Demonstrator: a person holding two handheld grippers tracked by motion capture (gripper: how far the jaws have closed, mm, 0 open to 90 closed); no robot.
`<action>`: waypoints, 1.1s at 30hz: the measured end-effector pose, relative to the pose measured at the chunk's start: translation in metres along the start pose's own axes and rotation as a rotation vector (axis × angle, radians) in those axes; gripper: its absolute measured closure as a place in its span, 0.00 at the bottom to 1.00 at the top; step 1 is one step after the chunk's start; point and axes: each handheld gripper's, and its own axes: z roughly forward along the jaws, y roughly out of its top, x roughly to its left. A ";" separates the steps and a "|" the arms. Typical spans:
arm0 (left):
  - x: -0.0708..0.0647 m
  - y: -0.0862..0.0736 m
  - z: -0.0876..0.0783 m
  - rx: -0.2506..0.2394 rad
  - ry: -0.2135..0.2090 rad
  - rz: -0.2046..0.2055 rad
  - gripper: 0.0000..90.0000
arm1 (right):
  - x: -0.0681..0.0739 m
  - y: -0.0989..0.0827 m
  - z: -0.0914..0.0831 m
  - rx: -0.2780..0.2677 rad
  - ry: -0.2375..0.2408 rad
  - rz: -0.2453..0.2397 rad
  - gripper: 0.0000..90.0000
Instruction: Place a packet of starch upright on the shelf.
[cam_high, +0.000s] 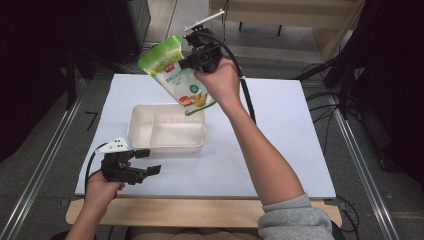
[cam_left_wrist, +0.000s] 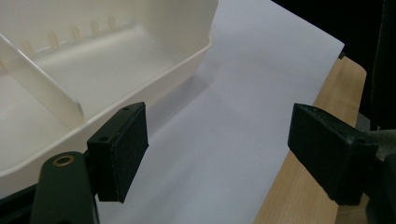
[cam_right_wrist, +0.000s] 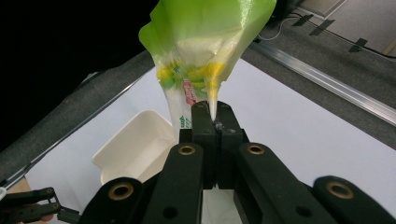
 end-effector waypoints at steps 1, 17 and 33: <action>0.000 0.000 0.000 0.002 0.001 -0.001 0.23 | 0.006 0.001 0.008 0.003 0.002 -0.010 1.00; -0.001 0.000 0.000 -0.001 -0.009 0.002 0.23 | 0.035 -0.013 0.078 0.023 0.052 0.026 1.00; -0.002 0.000 0.001 0.014 -0.006 0.011 0.23 | 0.023 -0.057 0.106 0.058 0.050 0.043 1.00</action>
